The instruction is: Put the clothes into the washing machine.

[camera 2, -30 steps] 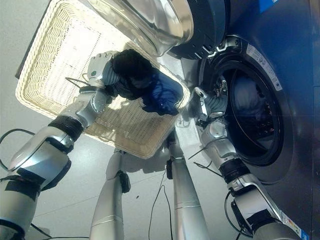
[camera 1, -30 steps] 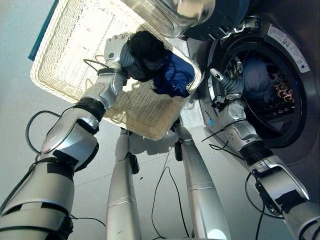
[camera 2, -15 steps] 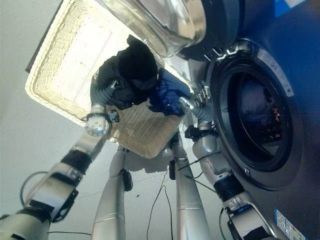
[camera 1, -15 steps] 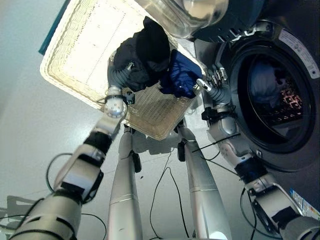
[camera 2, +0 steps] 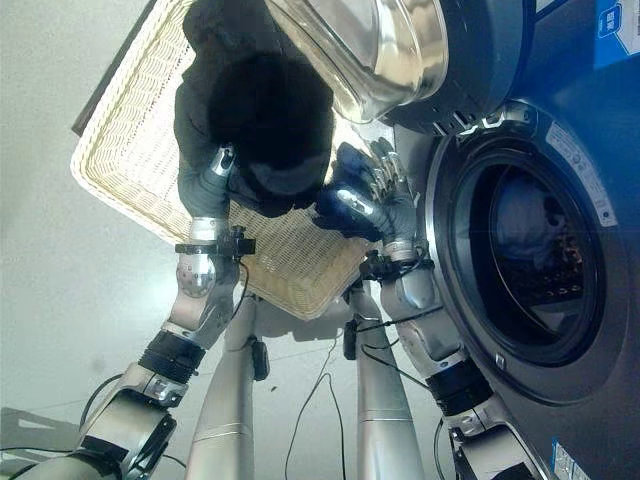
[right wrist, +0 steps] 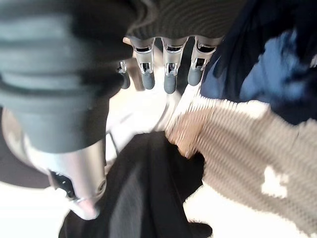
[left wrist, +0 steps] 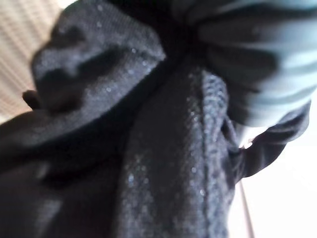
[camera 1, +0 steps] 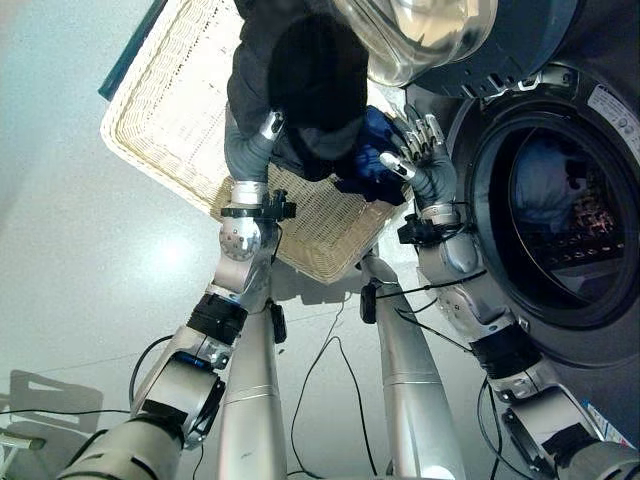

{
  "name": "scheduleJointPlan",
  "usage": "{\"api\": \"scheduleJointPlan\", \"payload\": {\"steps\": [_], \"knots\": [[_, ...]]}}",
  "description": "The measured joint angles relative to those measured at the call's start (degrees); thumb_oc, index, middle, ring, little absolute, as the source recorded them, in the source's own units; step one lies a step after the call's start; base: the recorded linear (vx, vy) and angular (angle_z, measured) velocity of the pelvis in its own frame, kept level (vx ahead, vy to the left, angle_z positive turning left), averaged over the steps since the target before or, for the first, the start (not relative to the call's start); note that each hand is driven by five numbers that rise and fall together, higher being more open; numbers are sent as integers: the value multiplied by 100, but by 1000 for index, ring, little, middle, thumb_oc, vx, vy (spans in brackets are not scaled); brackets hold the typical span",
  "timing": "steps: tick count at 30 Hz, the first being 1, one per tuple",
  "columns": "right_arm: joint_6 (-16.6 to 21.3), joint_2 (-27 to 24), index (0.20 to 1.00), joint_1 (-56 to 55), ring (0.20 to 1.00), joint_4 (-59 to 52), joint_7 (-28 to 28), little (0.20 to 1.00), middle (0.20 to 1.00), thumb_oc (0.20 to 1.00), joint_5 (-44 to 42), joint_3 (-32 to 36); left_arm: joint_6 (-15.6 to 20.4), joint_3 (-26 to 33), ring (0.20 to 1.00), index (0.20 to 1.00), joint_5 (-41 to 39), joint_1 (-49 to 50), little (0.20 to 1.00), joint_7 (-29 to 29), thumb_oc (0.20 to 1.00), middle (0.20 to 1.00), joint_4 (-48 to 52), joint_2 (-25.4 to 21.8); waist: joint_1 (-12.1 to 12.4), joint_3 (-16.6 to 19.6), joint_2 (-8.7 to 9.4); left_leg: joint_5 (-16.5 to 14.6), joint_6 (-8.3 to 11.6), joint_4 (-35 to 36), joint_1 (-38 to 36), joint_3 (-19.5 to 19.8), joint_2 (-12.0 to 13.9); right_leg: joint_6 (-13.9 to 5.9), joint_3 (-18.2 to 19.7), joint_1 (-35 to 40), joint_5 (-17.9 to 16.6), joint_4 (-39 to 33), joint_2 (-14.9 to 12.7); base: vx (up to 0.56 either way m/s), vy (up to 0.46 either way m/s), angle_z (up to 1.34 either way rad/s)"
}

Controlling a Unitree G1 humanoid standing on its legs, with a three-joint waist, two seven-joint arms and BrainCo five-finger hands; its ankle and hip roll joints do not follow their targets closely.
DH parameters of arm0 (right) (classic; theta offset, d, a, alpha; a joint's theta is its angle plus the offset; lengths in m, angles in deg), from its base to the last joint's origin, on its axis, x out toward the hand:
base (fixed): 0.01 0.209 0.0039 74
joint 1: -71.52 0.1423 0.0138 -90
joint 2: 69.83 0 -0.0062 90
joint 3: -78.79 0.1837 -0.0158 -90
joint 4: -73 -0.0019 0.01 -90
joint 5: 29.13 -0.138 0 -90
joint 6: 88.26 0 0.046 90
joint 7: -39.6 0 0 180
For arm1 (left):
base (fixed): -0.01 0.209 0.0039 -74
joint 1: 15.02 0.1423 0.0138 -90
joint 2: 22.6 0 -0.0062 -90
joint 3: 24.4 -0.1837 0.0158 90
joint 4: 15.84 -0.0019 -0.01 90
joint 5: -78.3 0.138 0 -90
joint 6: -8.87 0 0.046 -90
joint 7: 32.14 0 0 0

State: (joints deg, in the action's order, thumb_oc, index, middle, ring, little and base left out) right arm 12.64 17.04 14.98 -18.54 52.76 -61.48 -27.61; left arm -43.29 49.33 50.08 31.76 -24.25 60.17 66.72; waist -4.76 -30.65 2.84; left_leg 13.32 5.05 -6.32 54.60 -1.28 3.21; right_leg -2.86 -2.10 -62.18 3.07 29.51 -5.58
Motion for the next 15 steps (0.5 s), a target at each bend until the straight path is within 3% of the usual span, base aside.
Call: {"api": "scheduleJointPlan", "payload": {"steps": [9,15], "knots": [[-6,-180,1000,248,1000,-89,-759,1000,1000,1000,-514,-139,-264,-120,200,200,261,33,200,-434,200,200,204,-248,155,0,-3,-14,40,-40,-38,19,-33,33,-21,-19,67,179,-54,3,-5,2],[-5,-186,1000,399,1000,-91,-919,1000,1000,1000,-825,-179,-457,-238,200,200,259,6,200,-788,200,200,303,-366,226,-3,-8,6,14,-38,-32,38,-48,34,-22,-19,76,168,-65,0,0,0]]}}
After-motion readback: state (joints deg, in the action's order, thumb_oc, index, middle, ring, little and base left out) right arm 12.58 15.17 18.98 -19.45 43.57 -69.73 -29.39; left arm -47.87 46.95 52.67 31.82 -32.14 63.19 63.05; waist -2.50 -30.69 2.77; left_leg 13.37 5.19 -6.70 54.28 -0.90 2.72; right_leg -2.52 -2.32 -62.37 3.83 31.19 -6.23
